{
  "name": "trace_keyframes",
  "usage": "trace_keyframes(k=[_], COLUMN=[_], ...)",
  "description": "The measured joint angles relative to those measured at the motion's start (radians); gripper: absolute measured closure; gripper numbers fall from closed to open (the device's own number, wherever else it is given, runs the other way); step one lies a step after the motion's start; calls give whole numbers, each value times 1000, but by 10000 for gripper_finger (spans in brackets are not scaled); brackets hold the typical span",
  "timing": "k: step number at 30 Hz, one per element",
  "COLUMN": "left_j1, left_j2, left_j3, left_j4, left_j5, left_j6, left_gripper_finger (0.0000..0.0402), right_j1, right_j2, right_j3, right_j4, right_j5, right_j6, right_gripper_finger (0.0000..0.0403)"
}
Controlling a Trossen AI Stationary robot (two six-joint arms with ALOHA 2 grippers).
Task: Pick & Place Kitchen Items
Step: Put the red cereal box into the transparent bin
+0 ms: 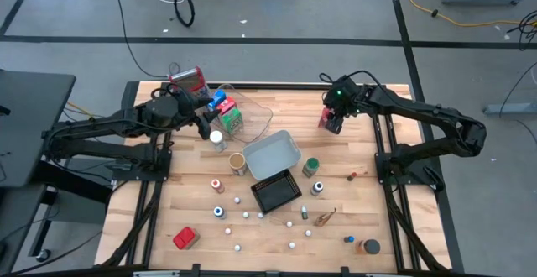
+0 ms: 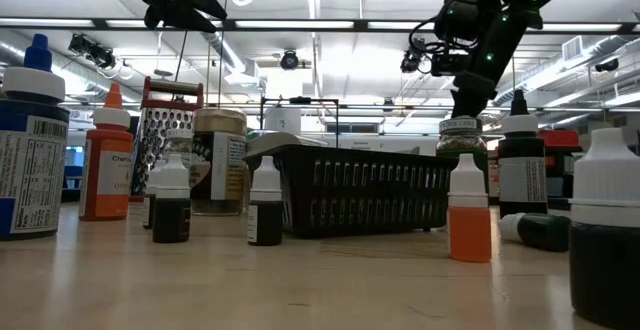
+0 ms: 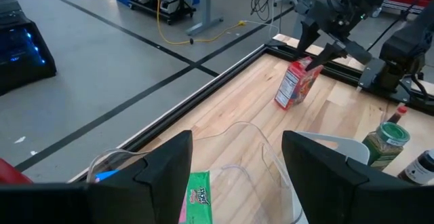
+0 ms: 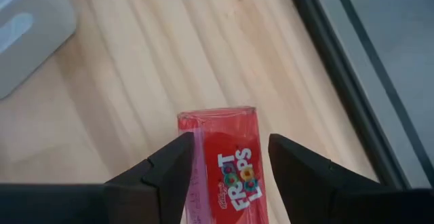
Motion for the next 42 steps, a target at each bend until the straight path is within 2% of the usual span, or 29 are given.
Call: trace_keyframes(k=[5, 11, 15, 21, 26, 35, 42], left_j1=[0, 0, 0, 0, 0, 0, 0], left_j2=[0, 0, 0, 0, 0, 0, 0], left_j3=[0, 0, 0, 0, 0, 0, 0], left_j4=[0, 0, 0, 0, 0, 0, 0], left_j5=[0, 1, 4, 4, 4, 4, 4], left_j6=[0, 0, -11, -11, -11, -11, -10], left_gripper_finger=[164, 164, 164, 164, 164, 164, 164], right_j1=[0, -1, 0, 3, 5, 5, 5], right_j2=[0, 0, 0, 0, 0, -3, -52], right_j3=[0, 0, 0, 0, 0, 1, 1], right_j4=[-2, 7, 5, 8, 8, 7, 2], right_j5=[6, 105, 74, 29, 95, 98, 117], right_j6=[-17, 12, 59, -24, -46, -46, -44], right_gripper_finger=[199, 199, 199, 194, 164, 97, 74])
